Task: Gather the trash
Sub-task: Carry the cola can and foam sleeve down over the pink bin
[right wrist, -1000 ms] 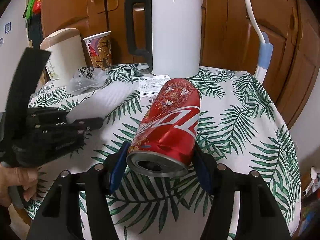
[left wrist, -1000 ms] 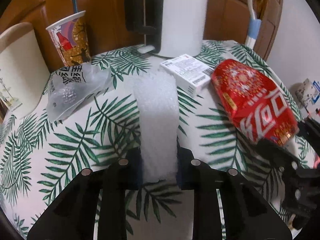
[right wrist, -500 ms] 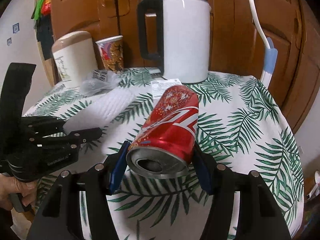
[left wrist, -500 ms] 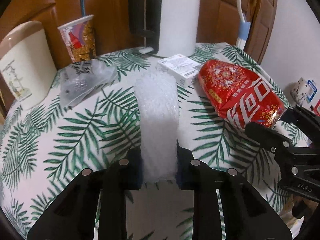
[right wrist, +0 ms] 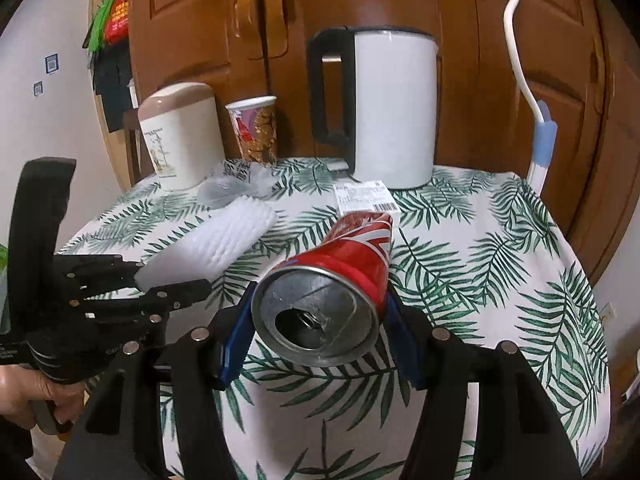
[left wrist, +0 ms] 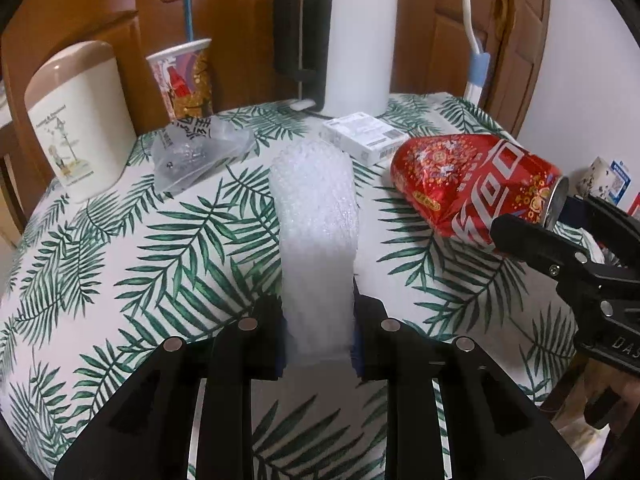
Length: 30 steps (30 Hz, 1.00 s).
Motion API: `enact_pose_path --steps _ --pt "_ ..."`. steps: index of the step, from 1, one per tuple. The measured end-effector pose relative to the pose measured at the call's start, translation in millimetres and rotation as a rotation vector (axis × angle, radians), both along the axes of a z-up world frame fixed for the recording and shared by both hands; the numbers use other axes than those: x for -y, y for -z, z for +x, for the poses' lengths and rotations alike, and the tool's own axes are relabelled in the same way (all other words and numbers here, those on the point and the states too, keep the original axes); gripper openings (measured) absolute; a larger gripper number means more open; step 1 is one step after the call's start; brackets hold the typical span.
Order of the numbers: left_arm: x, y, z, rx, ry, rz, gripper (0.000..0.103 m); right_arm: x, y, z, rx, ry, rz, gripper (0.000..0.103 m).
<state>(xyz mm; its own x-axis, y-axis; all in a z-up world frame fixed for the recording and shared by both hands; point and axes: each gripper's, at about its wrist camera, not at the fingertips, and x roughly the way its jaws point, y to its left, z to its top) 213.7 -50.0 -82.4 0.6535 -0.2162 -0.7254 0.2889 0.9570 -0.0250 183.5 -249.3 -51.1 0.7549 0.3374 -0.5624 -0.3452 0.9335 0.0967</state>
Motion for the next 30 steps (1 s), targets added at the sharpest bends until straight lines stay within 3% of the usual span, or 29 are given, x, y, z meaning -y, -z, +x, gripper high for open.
enact_pose_path --steps 21,30 --pt "-4 -15 -19 0.031 0.005 -0.023 0.023 -12 -34 -14 0.069 -0.036 0.015 0.058" --pt "-15 -29 -57 0.059 0.002 -0.022 0.023 -17 -48 -58 0.099 -0.067 0.017 0.058"
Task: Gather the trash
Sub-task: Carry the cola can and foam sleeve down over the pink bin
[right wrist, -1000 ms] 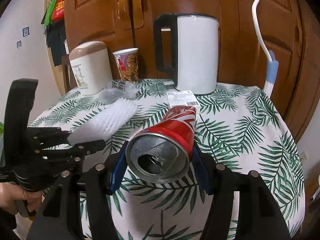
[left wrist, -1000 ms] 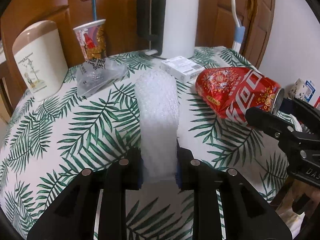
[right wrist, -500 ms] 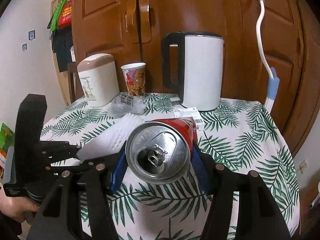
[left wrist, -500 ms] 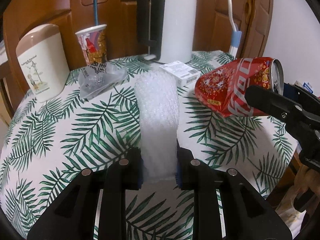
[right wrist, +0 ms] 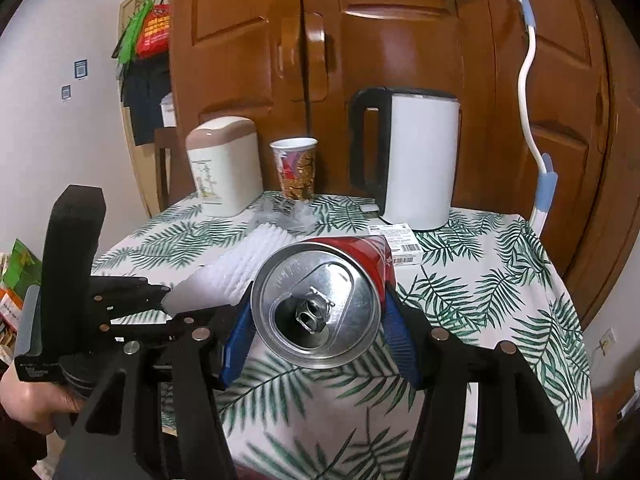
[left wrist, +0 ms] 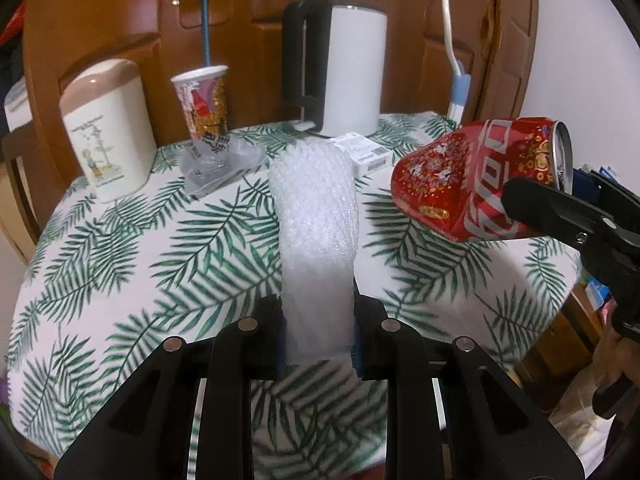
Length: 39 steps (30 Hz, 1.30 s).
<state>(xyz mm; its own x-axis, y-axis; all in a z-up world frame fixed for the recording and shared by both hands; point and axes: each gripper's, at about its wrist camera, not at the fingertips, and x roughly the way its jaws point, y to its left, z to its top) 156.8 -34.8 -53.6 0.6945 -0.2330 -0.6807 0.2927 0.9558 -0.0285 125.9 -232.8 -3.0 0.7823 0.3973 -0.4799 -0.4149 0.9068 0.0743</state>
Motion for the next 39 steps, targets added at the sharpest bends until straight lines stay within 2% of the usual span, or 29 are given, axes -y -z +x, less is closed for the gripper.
enact_pose_path --steps 12,22,32,39 --pt "-20 -12 -100 0.041 -0.005 0.009 0.023 -8 -7 -103 0.036 -0.05 -0.002 0.058" --pt "-29 0 -191 0.059 -0.001 0.015 0.023 -12 6 -185 0.048 -0.101 -0.013 0.058" --pt "-33 40 -246 0.007 0.007 0.024 0.023 -23 53 -229 -0.023 -0.15 -0.043 0.058" --pt "-31 92 -244 -0.098 0.011 0.034 0.023 -35 110 -223 -0.142 -0.176 -0.068 0.058"
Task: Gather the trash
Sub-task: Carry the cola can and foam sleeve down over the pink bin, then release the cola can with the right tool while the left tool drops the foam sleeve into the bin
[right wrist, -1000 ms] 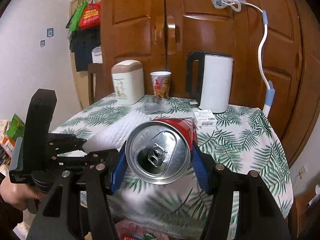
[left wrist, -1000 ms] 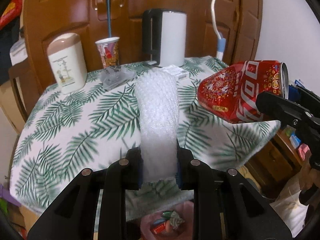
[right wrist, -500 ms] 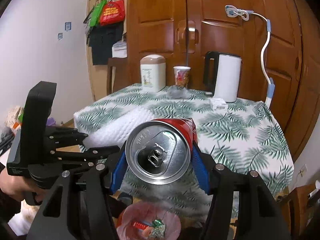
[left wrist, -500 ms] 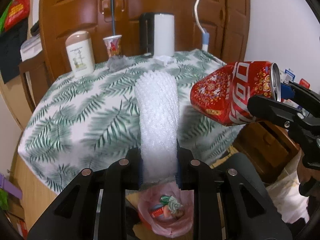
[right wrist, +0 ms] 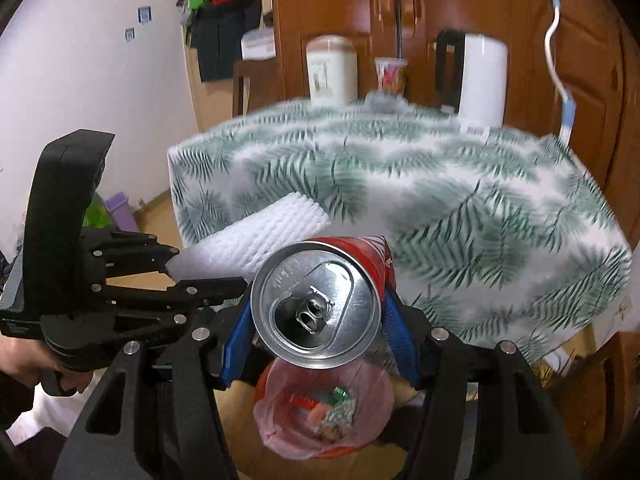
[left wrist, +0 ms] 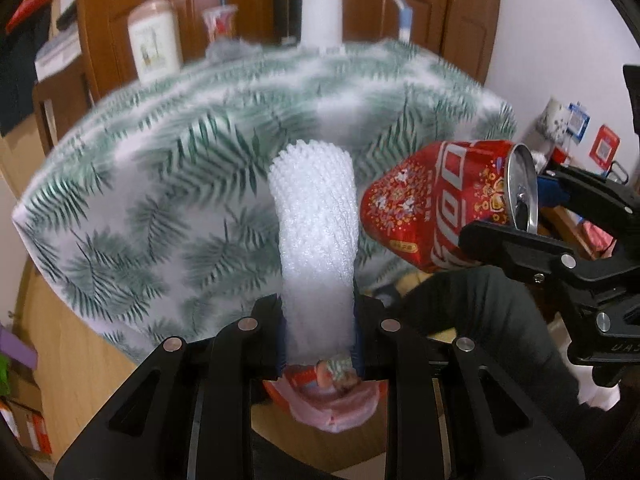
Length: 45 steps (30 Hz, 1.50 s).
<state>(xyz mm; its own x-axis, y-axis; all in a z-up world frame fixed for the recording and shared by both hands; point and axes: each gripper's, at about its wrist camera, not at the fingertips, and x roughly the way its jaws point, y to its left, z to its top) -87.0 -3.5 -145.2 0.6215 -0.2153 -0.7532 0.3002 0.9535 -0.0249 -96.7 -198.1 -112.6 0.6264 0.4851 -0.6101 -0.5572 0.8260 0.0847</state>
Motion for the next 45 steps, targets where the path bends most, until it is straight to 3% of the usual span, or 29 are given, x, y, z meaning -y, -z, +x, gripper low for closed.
enact_pose_path --steps 10,23,40,45 --pt "-1 103 34 -0.204 -0.023 0.035 0.023 -13 97 41 -0.191 -0.011 -0.073 0.058" --pt "-4 215 88 -0.441 -0.037 0.075 0.023 -31 207 102 -0.414 -0.026 -0.148 0.058" --pt "-13 304 132 -0.618 -0.069 0.101 0.023 -45 327 159 -0.642 -0.018 -0.204 0.06" --pt "-13 321 139 -0.653 -0.075 0.105 0.023 -44 345 166 -0.679 -0.008 -0.197 0.076"
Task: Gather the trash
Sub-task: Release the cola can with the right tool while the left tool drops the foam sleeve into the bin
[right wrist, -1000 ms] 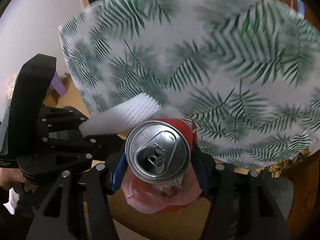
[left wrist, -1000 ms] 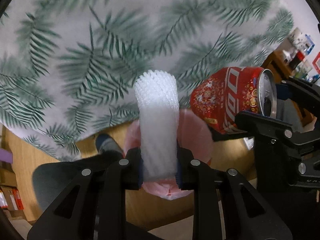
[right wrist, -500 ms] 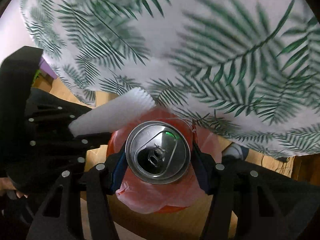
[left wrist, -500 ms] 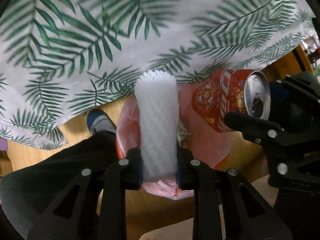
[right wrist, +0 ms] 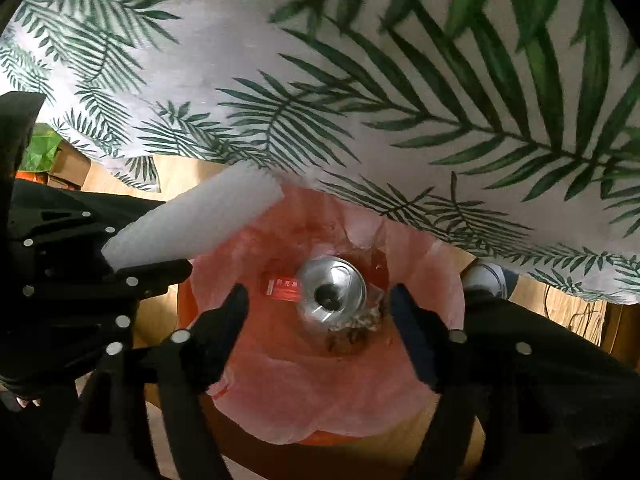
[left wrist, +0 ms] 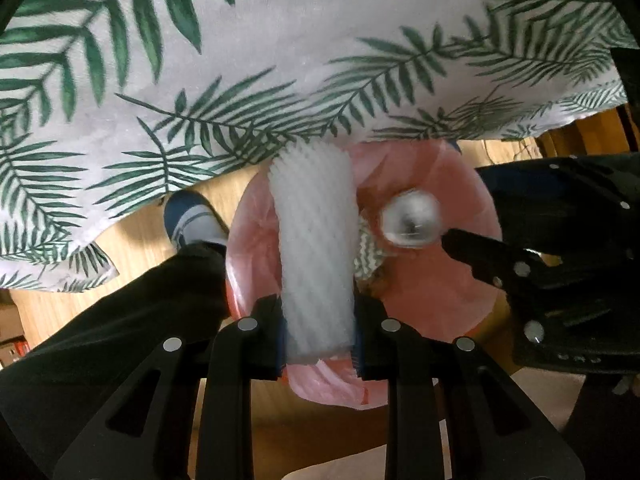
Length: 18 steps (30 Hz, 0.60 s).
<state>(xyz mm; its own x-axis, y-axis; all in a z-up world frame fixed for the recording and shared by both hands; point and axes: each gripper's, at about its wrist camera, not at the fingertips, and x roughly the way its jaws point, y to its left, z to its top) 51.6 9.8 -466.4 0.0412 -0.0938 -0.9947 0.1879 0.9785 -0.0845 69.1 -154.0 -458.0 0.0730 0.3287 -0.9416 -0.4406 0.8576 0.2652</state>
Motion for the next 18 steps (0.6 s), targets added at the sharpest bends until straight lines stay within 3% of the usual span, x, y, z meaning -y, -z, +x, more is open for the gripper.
enact_pose_path --steps 5,18 --pt "1 22 6 -0.034 0.006 0.003 0.023 13 -2 3 0.012 0.046 -0.022 0.084" --pt "23 74 13 -0.136 0.044 0.005 0.027 31 8 12 0.004 0.112 -0.077 0.087"
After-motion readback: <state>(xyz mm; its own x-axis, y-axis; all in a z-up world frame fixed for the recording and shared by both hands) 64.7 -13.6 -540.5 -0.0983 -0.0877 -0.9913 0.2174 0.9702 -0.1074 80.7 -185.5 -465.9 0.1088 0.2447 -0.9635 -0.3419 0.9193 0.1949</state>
